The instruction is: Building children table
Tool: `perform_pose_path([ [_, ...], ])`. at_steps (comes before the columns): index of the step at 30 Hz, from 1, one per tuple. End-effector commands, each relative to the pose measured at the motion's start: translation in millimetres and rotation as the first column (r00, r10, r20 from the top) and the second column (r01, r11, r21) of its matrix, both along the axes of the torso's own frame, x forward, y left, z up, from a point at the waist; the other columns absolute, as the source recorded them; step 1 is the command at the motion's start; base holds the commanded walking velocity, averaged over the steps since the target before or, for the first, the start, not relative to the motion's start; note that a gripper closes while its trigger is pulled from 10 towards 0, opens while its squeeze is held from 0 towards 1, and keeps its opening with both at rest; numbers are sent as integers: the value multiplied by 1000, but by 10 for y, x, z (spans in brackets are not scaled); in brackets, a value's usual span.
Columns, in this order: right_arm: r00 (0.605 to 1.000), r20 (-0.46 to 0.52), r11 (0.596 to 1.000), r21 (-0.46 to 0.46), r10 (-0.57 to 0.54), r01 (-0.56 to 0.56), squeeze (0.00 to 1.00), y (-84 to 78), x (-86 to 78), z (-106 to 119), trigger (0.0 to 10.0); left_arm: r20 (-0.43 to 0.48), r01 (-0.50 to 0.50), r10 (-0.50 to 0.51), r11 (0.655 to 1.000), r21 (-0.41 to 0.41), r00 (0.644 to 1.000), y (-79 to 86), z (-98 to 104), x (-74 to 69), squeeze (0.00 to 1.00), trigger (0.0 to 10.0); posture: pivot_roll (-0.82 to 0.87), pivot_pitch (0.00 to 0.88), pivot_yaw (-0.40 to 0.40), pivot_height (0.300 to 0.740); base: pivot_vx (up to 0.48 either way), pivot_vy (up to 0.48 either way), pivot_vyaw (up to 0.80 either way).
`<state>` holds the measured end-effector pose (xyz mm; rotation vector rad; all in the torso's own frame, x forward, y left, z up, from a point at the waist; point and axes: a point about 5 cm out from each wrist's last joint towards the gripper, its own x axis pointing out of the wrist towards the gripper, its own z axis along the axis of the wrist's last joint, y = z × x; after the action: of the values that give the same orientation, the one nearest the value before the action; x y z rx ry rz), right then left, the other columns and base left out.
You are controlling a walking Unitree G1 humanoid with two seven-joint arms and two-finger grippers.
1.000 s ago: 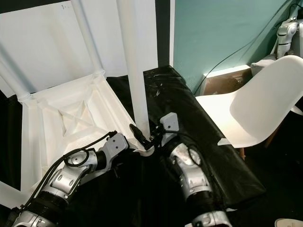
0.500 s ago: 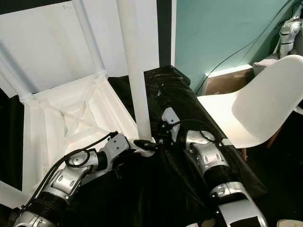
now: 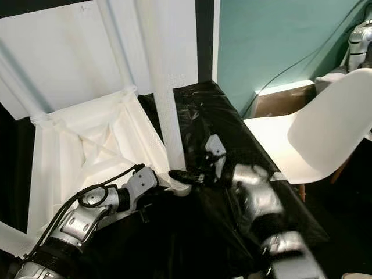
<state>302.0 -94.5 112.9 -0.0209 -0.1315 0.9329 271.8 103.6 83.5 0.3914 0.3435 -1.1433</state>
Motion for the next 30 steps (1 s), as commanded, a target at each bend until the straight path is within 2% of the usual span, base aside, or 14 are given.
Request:
perform_pose_path([
  [1, 990, 29, 990, 48, -135, 133, 0, -50, 95, 111, 0, -283, 29, -20, 999, 28, 959, -54, -572, -393, 0, 10000, 67, 0, -23, 740, 0, 0, 0],
  [3, 944, 59, 940, 135, -324, 314, 0, -115, 49, 139, 0, -283, 29, -21, 999, 25, 959, -57, -567, -400, 0, 10000, 64, 0, -14, 740, 0, 0, 0],
  [6, 904, 68, 899, 156, -423, 409, 0, -146, 6, 146, 0, -291, 42, -31, 999, 30, 956, -42, -575, -424, 0, 10000, 52, 0, 1, 740, 0, 0, 0],
  [11, 885, 64, 883, 141, -460, 448, 0, -143, -2, 132, 0, -292, 52, -40, 998, 36, 955, -32, -567, -410, 0, 10000, 49, 0, 6, 740, 0, 0, 0],
  [12, 902, 62, 900, 125, -427, 418, 0, -96, -19, 116, 1804, -291, 55, -42, 998, 36, 956, -36, -561, -401, 0, 10000, 46, 0, 8, 740, 0, 0, 0],
  [13, 915, 59, 913, 114, -400, 392, 451, -49, -37, 103, 7608, -289, 57, -44, 998, 36, 956, -39, -556, -395, 0, 10000, 46, 0, 8, 740, 0, 0, 0],
  [15, 923, 59, 921, 107, -381, 374, 451, -17, -50, 95, 7608, -289, 58, -45, 998, 36, 956, -41, -554, -393, 0, 10000, 46, 0, 8, 740, 0, 0, 0],
  [16, 947, 27, 942, 107, -321, 317, 1000, 30, -51, 75, 10000, -289, 59, -46, 998, 35, 956, -43, -554, -394, 0, 10000, 45, 0, 7, 740, 0, 0, 0],
  [21, 991, -35, 991, 43, -127, 128, 1000, 152, -66, 3, 10000, -289, 59, -47, 998, 36, 956, -51, -565, -399, 0, 10000, 44, 0, 6, 740, 0, 0, 0],
  [22, 993, -51, 995, 7, -104, 104, 55, 139, -37, -21, 10000, -288, 58, -45, 998, 36, 957, -53, -566, -398, 0, 10000, 50, 0, 0, 740, 0, 0, 0],
  [23, 995, -59, 997, -21, -78, 77, 0, 109, 5, -21, 10000, -287, 53, -41, 998, 36, 957, -52, -565, -396, 0, 10000, 50, 0, 0, 740, 0, 0, 0],
  [27, 998, -55, 998, -62, -37, 34, 0, 68, 60, 0, 10000, -285, 49, -37, 998, 35, 958, -50, -564, -396, 0, 10000, 54, 0, -3, 740, 0, 0, 0],
  [29, 998, -49, 995, -96, 31, -35, 0, 59, 77, 22, 10000, -286, 48, -36, 998, 35, 958, -48, -566, -398, 0, 10000, 55, 0, -3, 740, 0, 0, 0],
  [30, 986, -51, 973, -164, 158, -165, 0, 32, 95, 55, 10000, -286, 46, -34, 998, 35, 958, -47, -568, -399, 0, 10000, 56, 0, -6, 740, 0, 0, 0],
])
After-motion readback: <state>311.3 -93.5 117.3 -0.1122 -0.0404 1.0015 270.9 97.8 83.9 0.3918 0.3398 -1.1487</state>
